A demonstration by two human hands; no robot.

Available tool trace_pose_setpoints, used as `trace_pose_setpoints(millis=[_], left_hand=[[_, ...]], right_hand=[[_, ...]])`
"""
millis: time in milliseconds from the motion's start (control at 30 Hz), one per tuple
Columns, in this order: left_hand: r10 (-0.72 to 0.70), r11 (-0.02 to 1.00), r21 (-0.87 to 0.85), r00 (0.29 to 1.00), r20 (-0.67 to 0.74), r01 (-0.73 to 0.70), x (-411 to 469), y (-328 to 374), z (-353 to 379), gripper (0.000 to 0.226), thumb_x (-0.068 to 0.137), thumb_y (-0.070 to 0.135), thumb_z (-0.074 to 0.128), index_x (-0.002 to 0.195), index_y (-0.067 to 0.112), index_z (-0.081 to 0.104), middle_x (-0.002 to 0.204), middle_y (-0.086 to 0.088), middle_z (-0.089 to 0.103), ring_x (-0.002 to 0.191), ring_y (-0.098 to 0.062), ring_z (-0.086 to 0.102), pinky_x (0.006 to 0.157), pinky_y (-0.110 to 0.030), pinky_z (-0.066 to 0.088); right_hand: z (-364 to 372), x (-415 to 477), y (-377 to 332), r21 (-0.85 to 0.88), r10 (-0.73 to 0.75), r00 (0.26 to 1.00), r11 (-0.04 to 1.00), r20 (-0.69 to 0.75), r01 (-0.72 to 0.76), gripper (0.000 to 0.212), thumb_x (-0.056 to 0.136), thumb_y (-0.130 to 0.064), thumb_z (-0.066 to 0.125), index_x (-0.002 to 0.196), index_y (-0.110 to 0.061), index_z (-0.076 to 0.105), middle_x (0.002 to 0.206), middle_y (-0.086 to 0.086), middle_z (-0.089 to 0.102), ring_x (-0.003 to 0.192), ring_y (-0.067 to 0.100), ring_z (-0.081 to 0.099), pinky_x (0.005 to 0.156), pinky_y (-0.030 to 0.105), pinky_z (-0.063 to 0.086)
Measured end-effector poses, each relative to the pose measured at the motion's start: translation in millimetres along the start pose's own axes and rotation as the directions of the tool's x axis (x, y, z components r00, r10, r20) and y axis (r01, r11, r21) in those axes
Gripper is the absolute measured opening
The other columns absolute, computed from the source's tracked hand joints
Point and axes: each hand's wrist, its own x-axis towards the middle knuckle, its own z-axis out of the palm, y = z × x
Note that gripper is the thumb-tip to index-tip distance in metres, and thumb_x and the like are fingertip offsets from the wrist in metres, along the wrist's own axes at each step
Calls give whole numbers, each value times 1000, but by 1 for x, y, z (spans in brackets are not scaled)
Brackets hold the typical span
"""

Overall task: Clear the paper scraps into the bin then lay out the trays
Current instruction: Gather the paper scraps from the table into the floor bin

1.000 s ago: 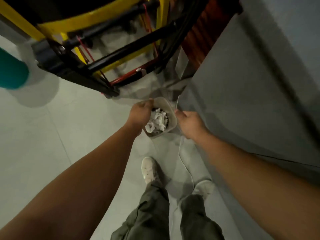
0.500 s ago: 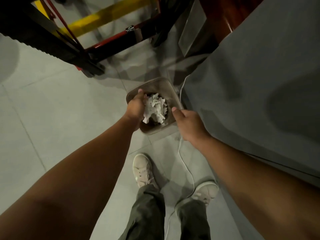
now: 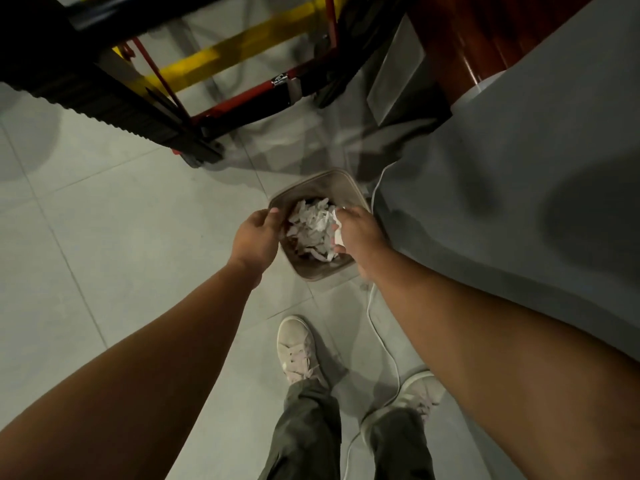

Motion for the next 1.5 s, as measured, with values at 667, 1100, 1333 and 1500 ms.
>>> trace_pose_setpoints(millis=[667, 1100, 1333, 1500], left_hand=[[212, 948, 246, 977, -18, -201, -164, 105, -16, 44, 101, 39, 45, 137, 15, 52, 133, -8, 61, 123, -28, 55, 103, -35, 43], [571, 783, 316, 820, -26, -535, -416, 271, -9, 34, 99, 39, 52, 128, 23, 57, 123, 3, 64, 105, -9, 57, 86, -27, 42], [706, 651, 360, 707, 37, -668, -502, 327, 43, 33, 96, 39, 55, 126, 27, 59, 121, 8, 65, 105, -10, 62, 94, -34, 50], [768, 542, 384, 626, 136, -748, -546, 359, 107, 33, 98, 36, 54, 129, 24, 57, 121, 11, 58, 108, -12, 59, 87, -25, 41]], right_hand=[[-70, -183, -69, -399, -364, 931, 849, 35, 347, 52, 91, -45, 53, 137, -22, 46, 139, 4, 53, 128, 24, 49, 102, 31, 38], [-207, -436, -141, -189, -559, 827, 819, -53, 541, 41, 91, -41, 60, 129, -29, 52, 130, -5, 55, 115, 14, 55, 96, 34, 47], [-310, -508, -143, -193, -665, 727, 746, -168, 638, 45, 92, -35, 60, 134, -27, 49, 136, -5, 53, 126, 13, 48, 98, 27, 40], [-389, -525, -122, -215, -677, 663, 733, -320, 645, 44, 90, -30, 60, 133, -29, 50, 134, -7, 54, 126, 10, 48, 98, 23, 38]])
